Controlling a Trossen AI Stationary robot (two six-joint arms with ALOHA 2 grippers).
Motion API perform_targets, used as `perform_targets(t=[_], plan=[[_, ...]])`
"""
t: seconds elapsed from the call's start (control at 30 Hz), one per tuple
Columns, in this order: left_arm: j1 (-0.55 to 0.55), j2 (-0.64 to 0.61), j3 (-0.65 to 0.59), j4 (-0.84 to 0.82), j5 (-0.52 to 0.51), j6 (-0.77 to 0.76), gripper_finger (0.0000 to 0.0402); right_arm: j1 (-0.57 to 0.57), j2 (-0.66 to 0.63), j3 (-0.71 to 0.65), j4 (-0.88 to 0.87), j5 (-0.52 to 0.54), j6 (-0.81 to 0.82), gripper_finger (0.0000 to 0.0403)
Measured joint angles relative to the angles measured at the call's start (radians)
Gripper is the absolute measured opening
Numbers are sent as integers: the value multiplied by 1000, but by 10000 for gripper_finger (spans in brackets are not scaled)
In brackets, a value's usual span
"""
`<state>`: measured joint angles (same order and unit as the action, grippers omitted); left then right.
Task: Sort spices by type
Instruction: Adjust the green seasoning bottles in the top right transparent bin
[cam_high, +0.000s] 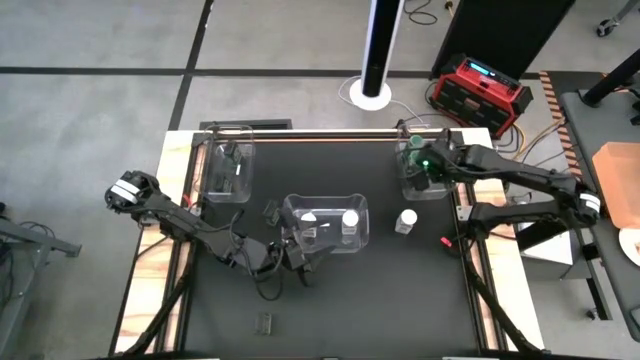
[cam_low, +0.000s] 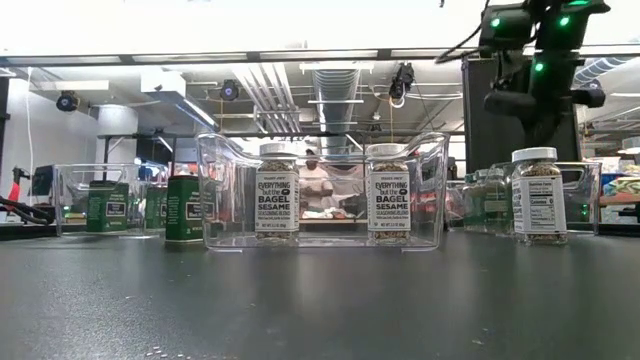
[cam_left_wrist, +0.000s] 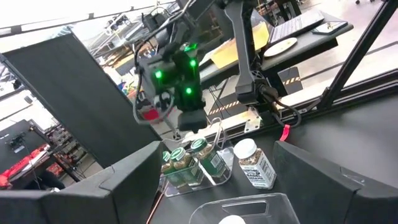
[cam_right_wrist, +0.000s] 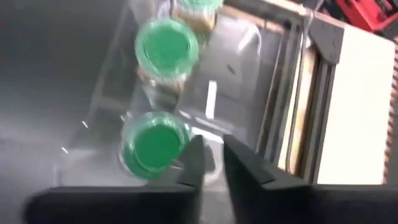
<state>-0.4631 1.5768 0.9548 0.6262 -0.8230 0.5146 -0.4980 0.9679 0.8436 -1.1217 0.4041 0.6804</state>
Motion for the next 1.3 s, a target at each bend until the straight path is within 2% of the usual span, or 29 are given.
perform_targets(t=[0.13,0.33,0.53,0.77,1.2,1.3], plan=[[0,0,0,0,0,0,290,0,73,0,2,-19,0,11],[0,0,0,-9,0,-1,290,0,130,1,26,33,-31,9],[0,0,0,-16,0,-3,290,1,125,0,77,15,-55,9],[0,0,0,-19,0,-4,290,3,113,-2,79,34,-168,9],[4,0,0,-24,0,-9,290,11,82,-3,146,65,-166,9],[6,0,0,-23,0,-9,290,15,82,-3,184,106,-173,9]])
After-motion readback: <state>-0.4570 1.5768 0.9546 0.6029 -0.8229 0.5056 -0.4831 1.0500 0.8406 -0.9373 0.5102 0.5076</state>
